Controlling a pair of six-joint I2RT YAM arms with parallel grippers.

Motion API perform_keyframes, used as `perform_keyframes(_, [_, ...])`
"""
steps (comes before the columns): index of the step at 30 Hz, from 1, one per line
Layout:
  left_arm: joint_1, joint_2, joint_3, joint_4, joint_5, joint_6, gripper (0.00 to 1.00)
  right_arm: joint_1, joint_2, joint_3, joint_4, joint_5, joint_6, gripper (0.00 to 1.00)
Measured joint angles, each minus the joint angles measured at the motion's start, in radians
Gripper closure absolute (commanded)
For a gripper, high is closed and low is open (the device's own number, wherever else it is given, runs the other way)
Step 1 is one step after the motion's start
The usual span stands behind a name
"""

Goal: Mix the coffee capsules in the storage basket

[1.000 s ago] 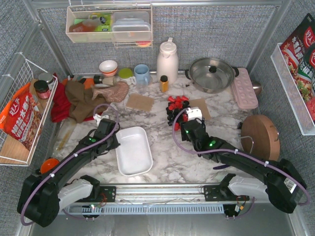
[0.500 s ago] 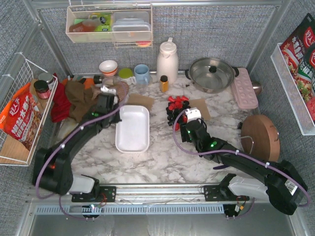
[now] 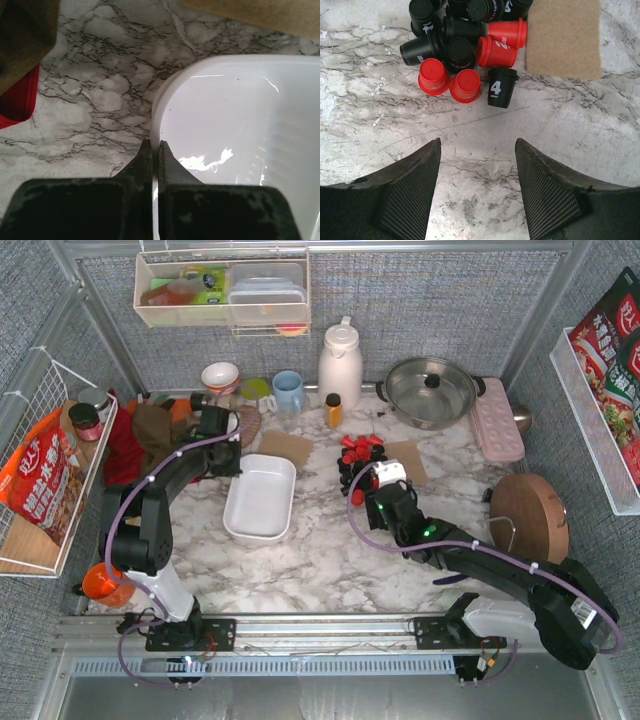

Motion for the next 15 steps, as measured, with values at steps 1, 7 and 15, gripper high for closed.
perform_keyframes(1, [0.011, 0.007, 0.002, 0.000, 0.005, -0.004, 1.00, 0.000, 0.005, 0.000, 0.002, 0.000, 0.000, 0.34])
perform_keyframes(7, [0.049, 0.039, 0.004, 0.018, 0.015, -0.047, 0.98, -0.013, 0.036, 0.002, 0.013, 0.000, 0.002, 0.35])
perform_keyframes(15, [0.047, 0.030, -0.024, 0.069, 0.021, -0.110, 0.89, -0.040, 0.130, 0.045, 0.061, -0.033, 0.034, 0.40])
